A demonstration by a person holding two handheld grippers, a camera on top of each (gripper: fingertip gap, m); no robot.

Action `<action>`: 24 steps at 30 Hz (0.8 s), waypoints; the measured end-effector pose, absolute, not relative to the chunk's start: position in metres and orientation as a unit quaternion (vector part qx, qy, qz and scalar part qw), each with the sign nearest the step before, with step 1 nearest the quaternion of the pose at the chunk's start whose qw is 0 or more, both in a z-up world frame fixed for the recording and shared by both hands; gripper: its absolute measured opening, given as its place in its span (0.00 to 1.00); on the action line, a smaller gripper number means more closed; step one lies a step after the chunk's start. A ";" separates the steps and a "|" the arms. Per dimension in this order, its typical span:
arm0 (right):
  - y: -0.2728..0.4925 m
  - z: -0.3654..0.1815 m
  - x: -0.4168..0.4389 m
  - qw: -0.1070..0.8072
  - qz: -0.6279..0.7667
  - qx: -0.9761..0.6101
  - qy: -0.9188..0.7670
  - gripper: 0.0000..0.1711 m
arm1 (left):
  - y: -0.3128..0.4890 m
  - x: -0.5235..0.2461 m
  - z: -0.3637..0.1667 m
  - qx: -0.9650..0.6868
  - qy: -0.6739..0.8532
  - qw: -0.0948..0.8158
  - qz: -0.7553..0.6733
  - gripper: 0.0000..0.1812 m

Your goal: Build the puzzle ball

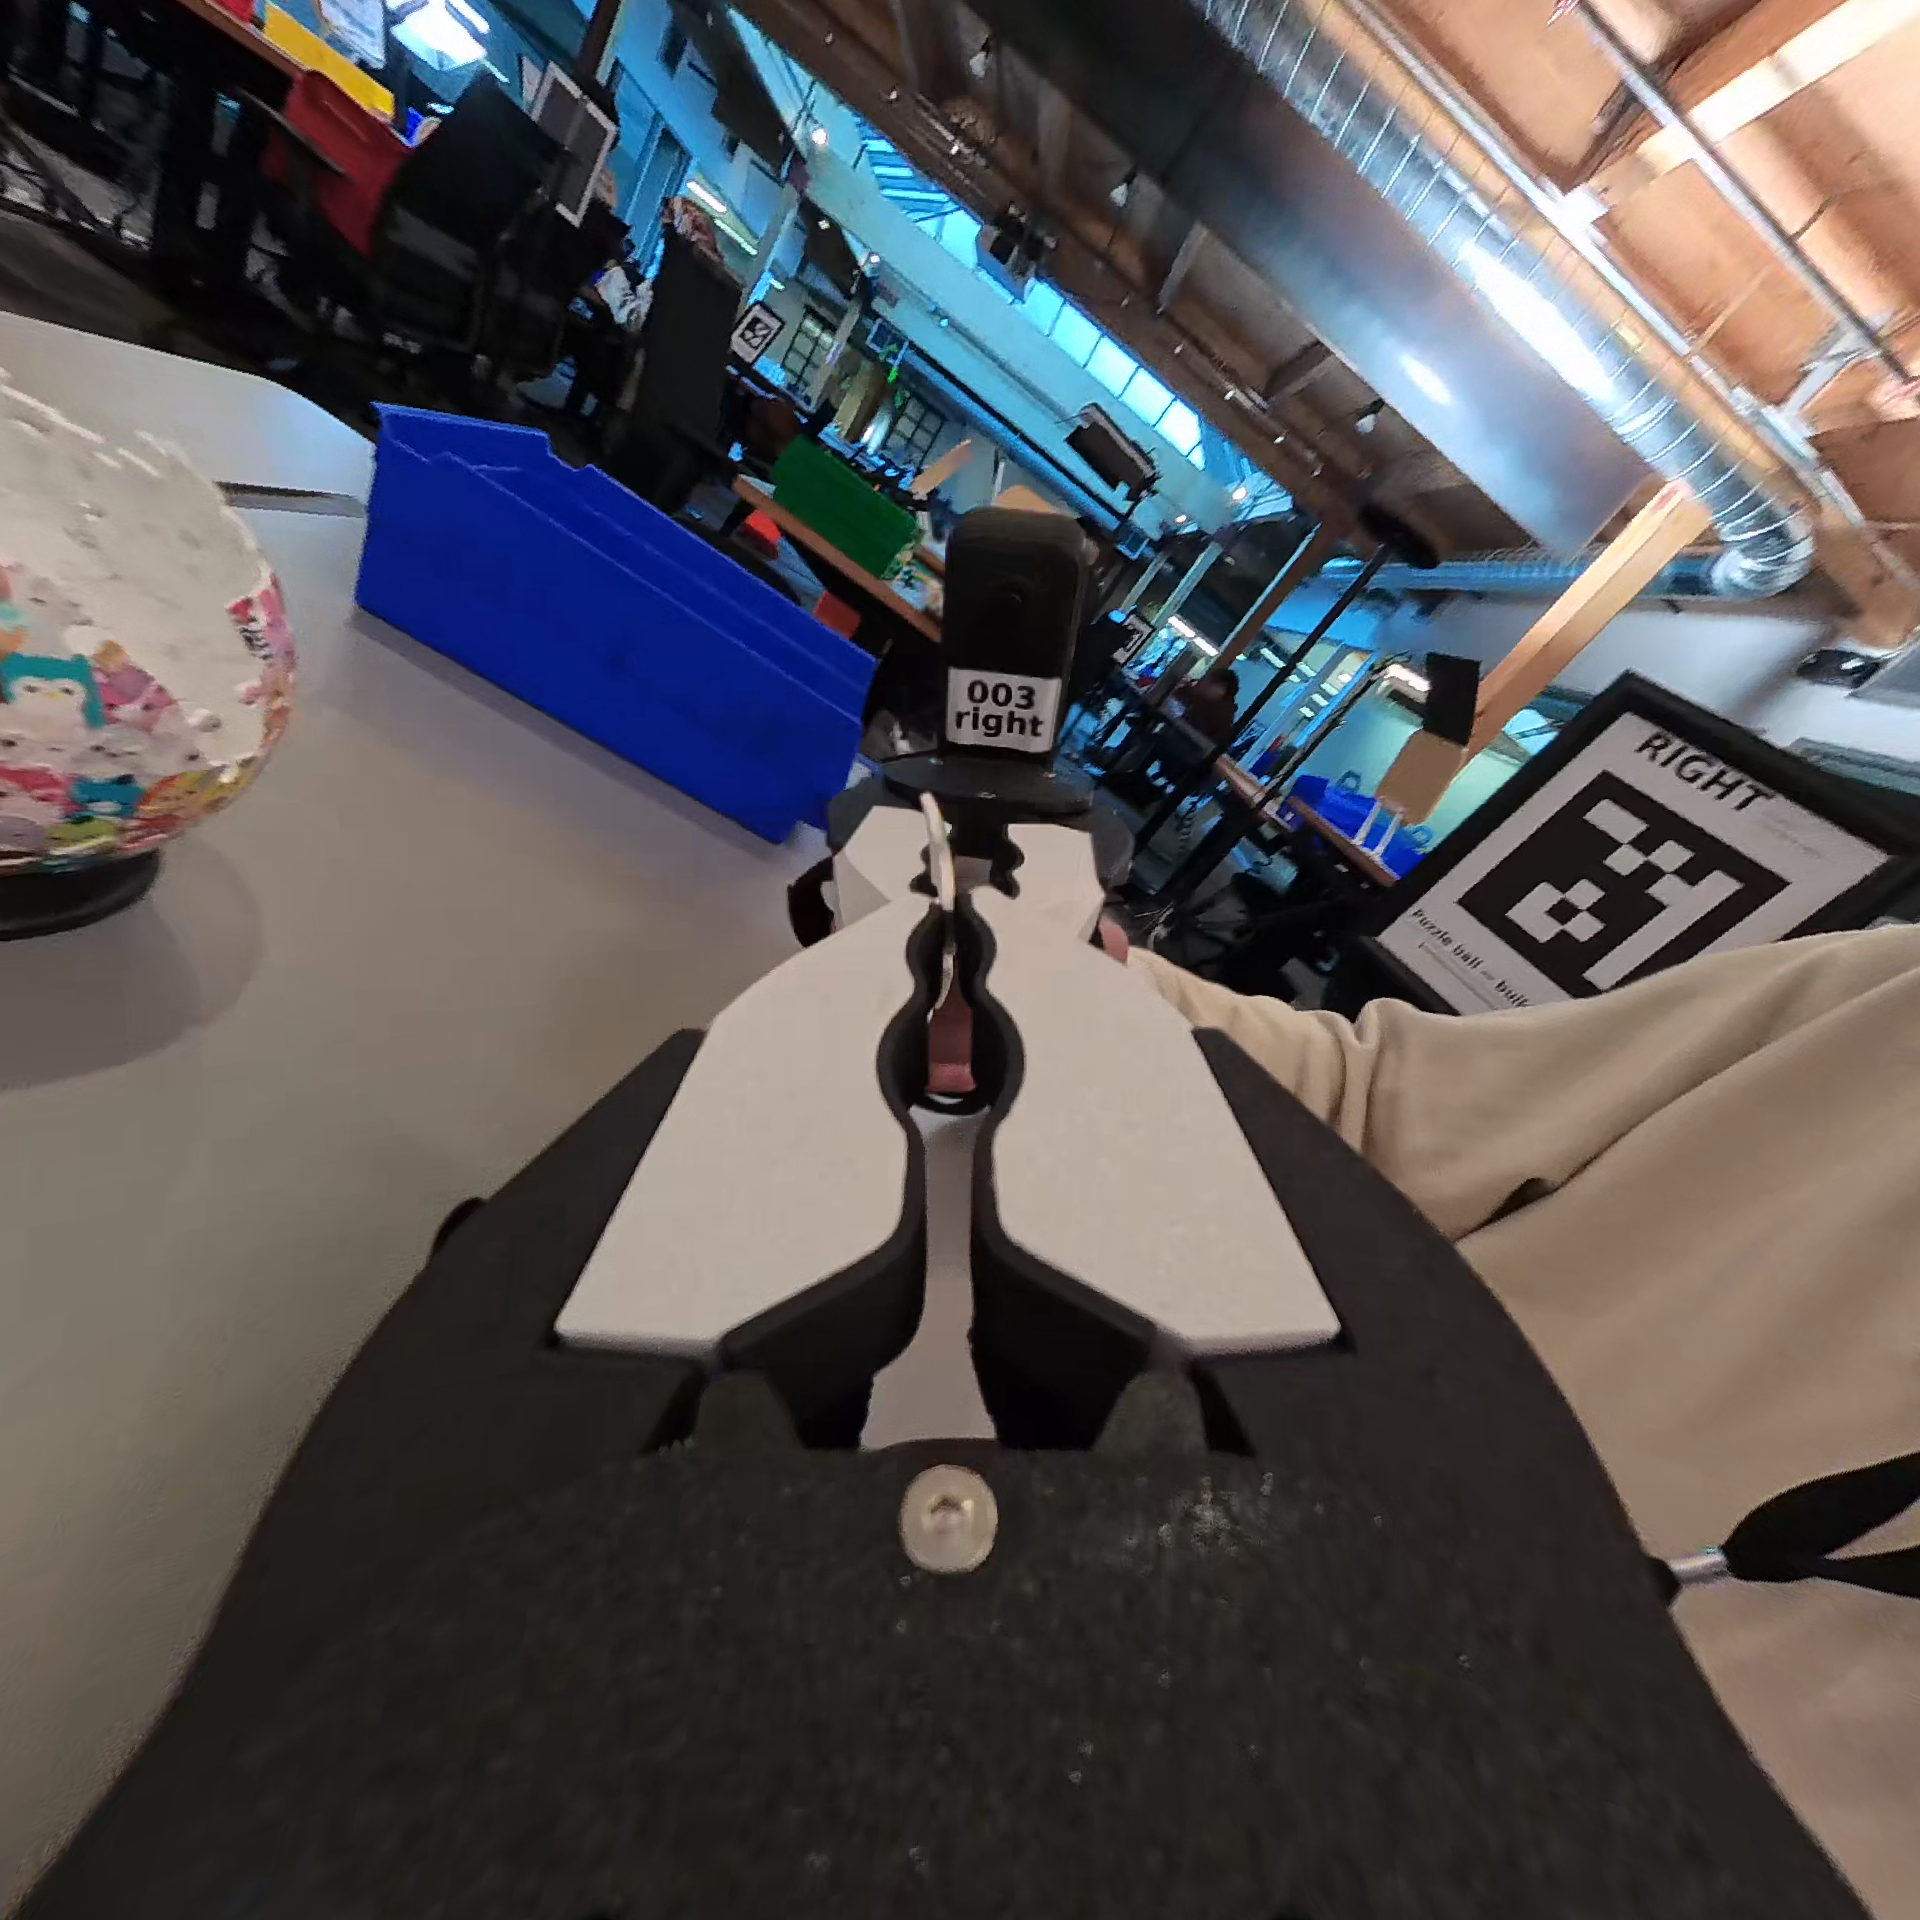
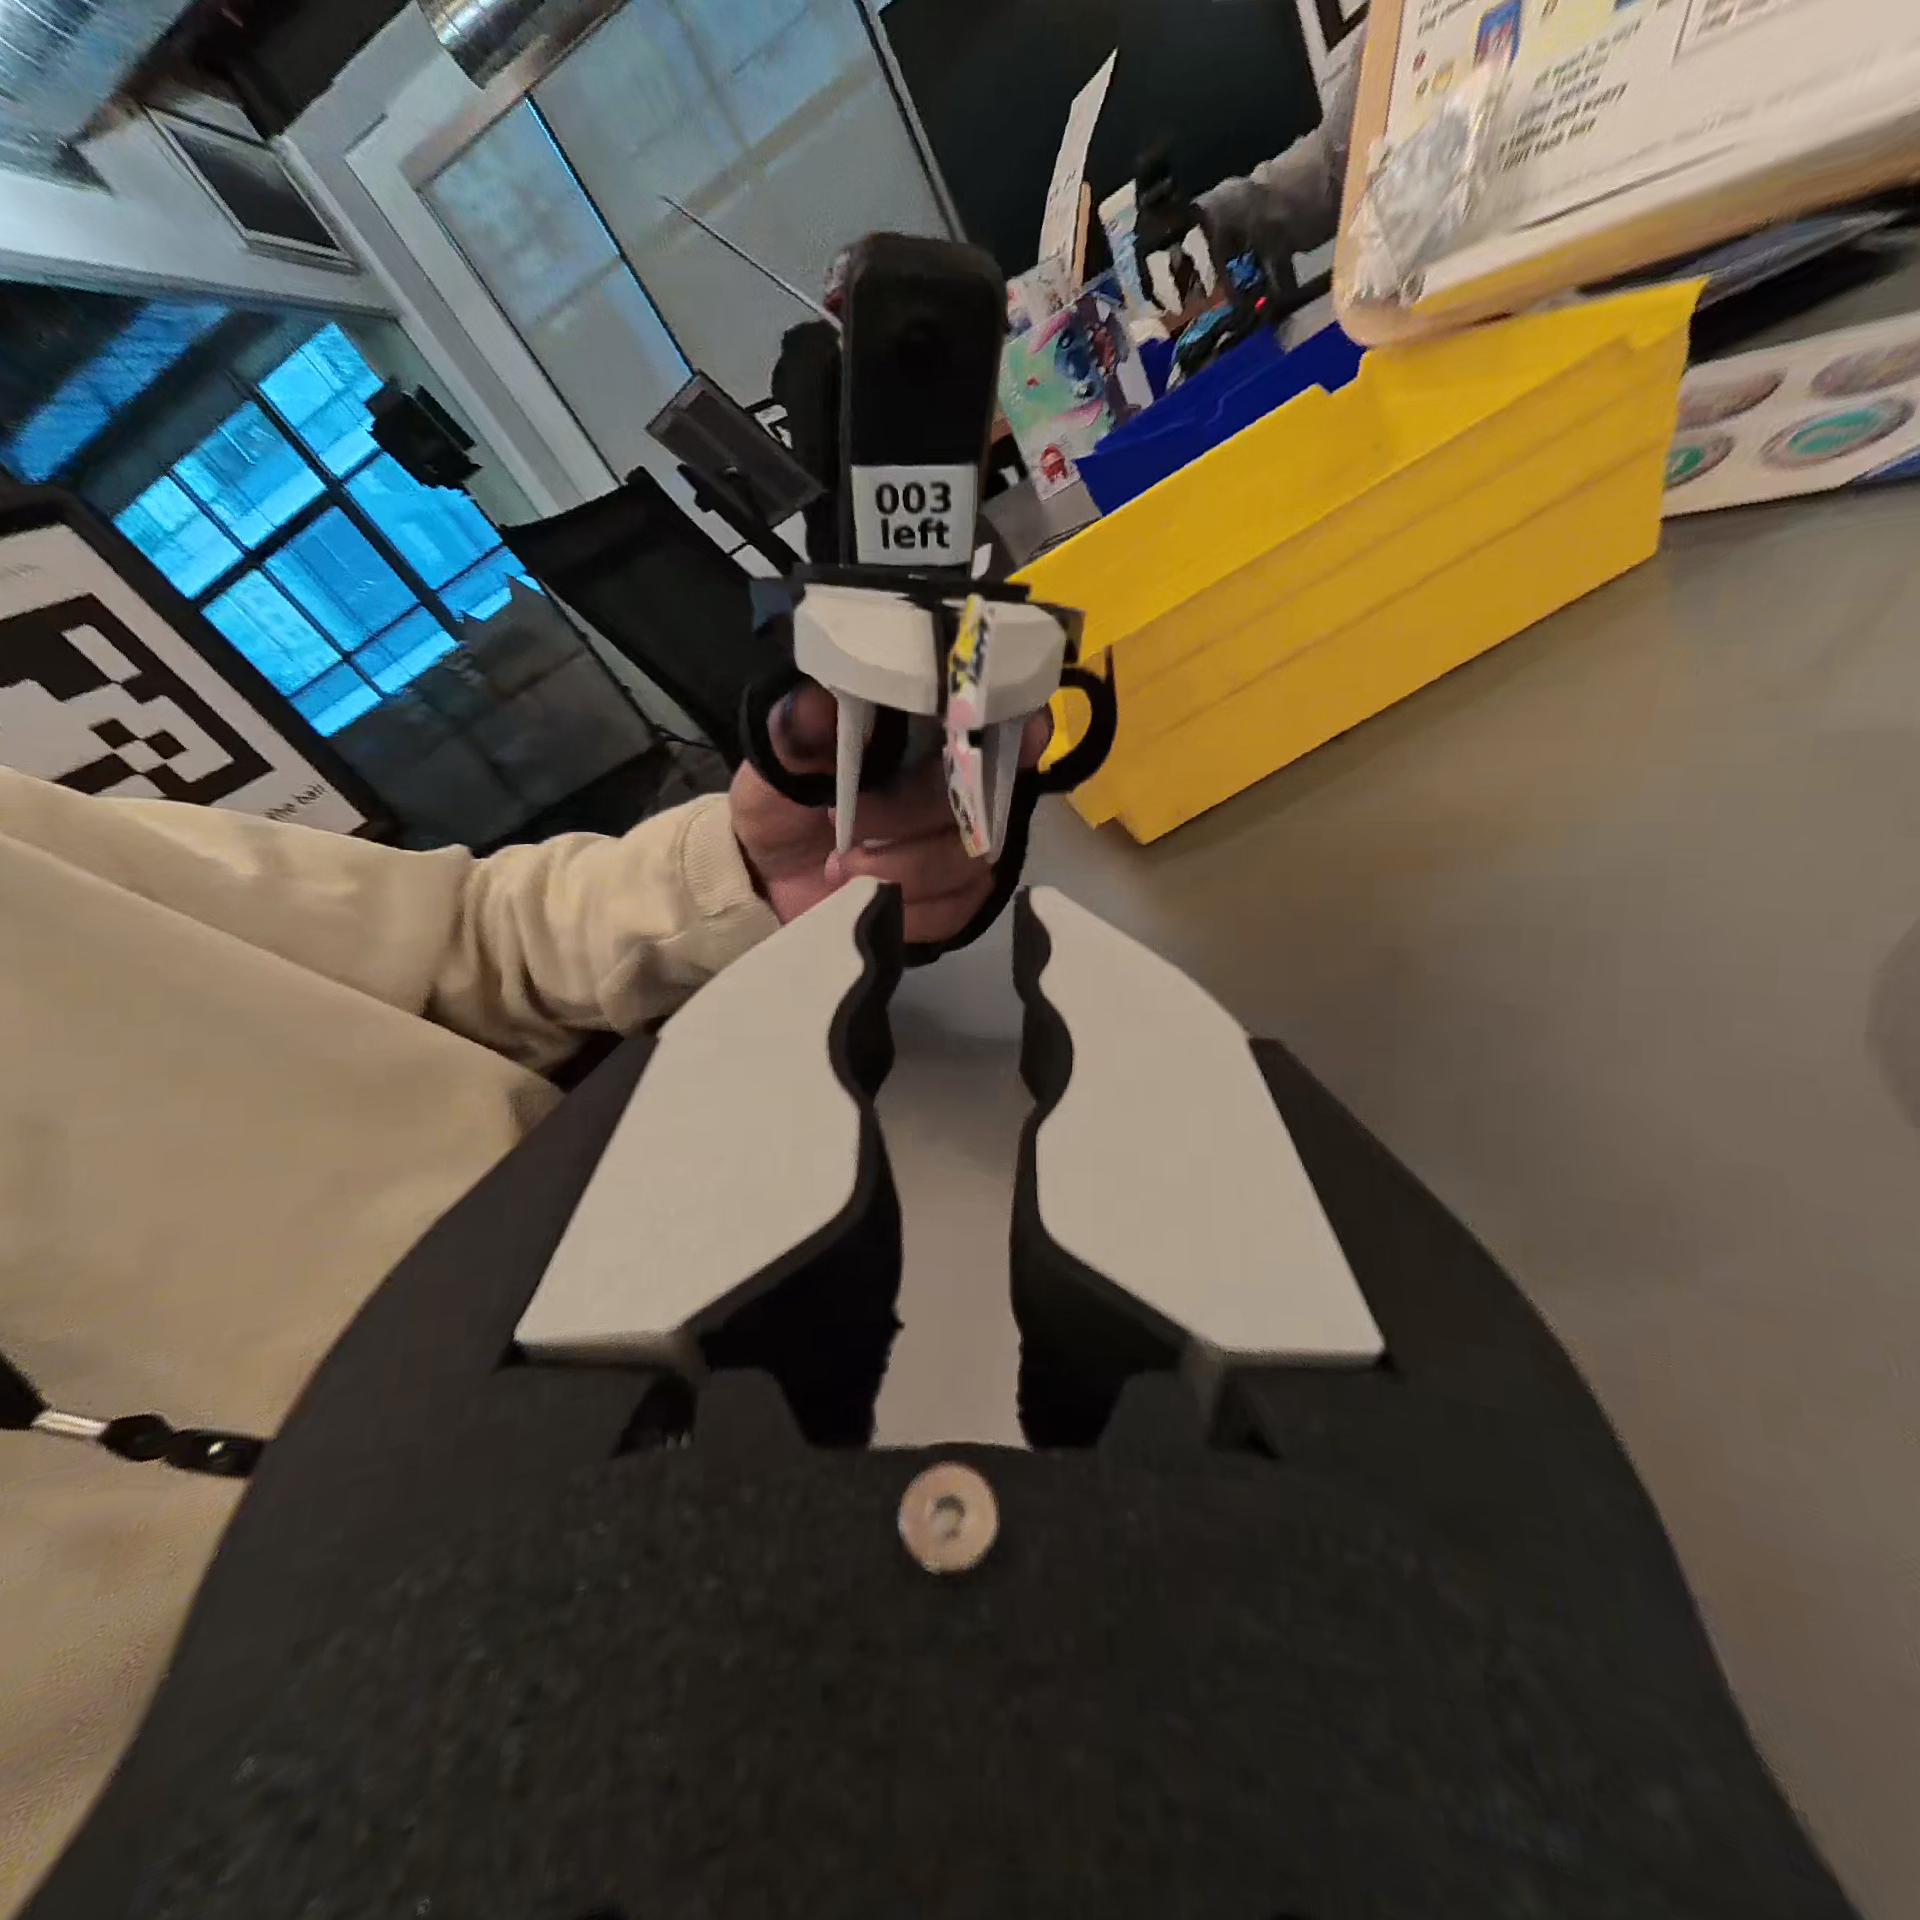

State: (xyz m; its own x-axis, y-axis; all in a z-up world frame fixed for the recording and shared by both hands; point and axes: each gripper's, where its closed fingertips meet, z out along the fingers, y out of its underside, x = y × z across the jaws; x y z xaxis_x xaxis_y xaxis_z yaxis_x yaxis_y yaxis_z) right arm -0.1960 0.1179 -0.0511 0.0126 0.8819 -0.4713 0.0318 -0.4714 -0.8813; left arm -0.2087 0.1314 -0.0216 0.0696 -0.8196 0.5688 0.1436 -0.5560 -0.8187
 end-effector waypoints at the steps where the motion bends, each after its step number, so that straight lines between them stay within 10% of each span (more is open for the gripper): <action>1: 0.119 -0.050 -0.196 0.369 0.592 -0.613 -0.370 0.10 | 0.130 -0.206 -0.021 -0.617 0.270 0.379 -0.635 0.01; 24: 0.119 -0.042 -0.199 0.383 0.644 -0.583 -0.315 0.05 | 0.132 -0.198 -0.017 -0.588 0.239 0.372 -0.677 0.01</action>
